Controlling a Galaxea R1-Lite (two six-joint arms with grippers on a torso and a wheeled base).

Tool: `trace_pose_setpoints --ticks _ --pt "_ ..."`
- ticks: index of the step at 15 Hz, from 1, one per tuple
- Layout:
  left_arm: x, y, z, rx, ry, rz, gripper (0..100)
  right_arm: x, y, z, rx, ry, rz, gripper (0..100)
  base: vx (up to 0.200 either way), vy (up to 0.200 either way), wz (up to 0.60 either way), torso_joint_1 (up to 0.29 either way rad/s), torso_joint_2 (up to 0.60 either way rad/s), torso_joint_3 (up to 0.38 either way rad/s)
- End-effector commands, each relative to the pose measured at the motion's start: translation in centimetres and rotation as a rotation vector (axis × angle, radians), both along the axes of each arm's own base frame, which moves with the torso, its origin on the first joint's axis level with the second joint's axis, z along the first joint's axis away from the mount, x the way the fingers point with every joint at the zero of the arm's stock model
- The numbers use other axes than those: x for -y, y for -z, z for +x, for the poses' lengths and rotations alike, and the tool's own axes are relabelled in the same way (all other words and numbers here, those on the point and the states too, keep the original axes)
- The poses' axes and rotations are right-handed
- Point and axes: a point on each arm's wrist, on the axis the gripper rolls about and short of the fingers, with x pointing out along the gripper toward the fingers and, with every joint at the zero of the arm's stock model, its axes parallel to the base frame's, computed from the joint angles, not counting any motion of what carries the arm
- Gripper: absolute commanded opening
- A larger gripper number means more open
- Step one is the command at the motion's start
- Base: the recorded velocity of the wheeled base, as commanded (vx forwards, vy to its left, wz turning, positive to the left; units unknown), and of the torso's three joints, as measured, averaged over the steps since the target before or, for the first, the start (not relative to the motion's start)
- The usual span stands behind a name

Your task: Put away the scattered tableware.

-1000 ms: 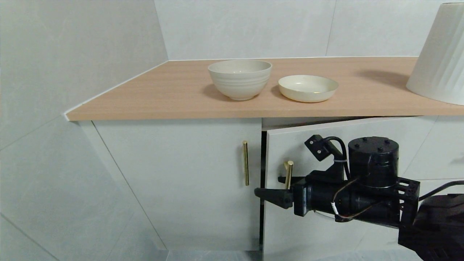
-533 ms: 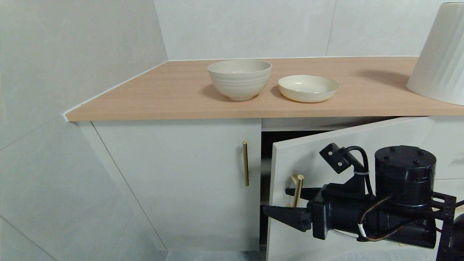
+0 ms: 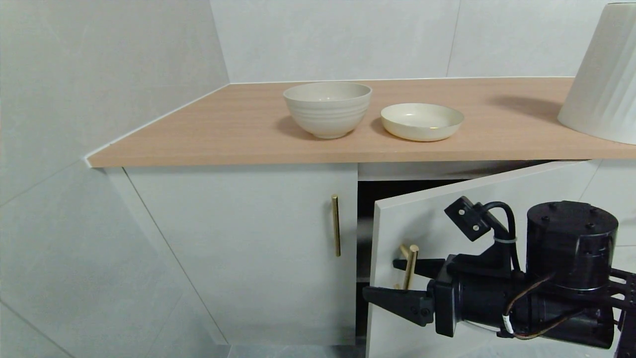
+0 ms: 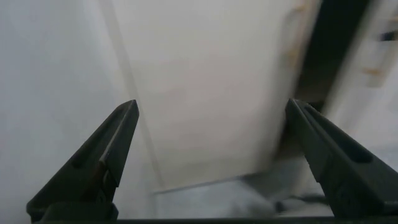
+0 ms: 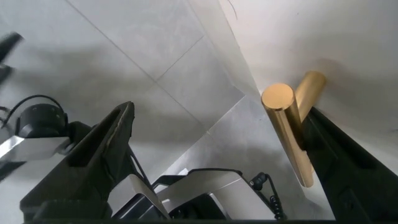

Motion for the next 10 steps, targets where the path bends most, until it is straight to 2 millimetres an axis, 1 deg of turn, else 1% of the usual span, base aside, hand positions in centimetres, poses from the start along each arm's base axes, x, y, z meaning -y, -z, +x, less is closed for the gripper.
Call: trace_pose_setpoints --ticks 1,2,3,4,6,7,8,9,10 --pt "0.3 -5.7 3.6 -0.14 0.16 0.001 100 -0.1 0.0 -0.2 -0.002 -0.015 0.001 100 0.0 0.0 0.0 0.0 0.0 0.0" --pt "0.4 -7.1 5.2 -0.176 0.205 -0.008 100 -0.1 0.0 -0.2 -0.002 -0.014 0.001 100 0.0 0.0 0.0 0.0 0.0 0.0" --pt "0.5 -7.9 6.1 -0.194 0.218 -0.013 100 -0.1 0.1 -0.3 -0.003 -0.015 -0.001 100 0.0 0.0 0.0 0.0 0.0 0.0" --pt "0.9 -9.7 9.0 -0.254 0.28 -0.013 100 -0.1 0.1 -0.3 -0.004 -0.015 -0.002 100 0.0 0.0 0.0 0.0 0.0 0.0" --pt "2.0 -10.7 12.0 -0.324 0.373 -0.017 100 -0.1 0.1 -0.3 -0.004 -0.015 -0.002 100 0.0 0.0 0.0 0.0 0.0 0.0" --pt "3.6 -10.7 15.3 -0.392 0.442 -0.021 100 -0.1 0.1 -0.3 -0.004 -0.015 -0.002 100 0.0 0.0 0.0 0.0 0.0 0.0" --pt "5.1 -9.9 17.6 -0.43 0.498 -0.014 100 0.0 0.0 -0.4 -0.002 -0.015 0.001 100 0.0 0.0 0.0 0.0 0.0 0.0" --pt "5.1 -9.9 17.6 -0.43 0.498 -0.014 100 0.0 0.0 -0.4 -0.002 -0.015 0.001 100 0.0 0.0 0.0 0.0 0.0 0.0" --pt "7.4 -7.5 20.6 -0.498 0.554 0.006 100 -0.1 0.1 -0.5 -0.005 -0.02 -0.003 100 0.0 0.0 0.0 0.0 0.0 0.0"
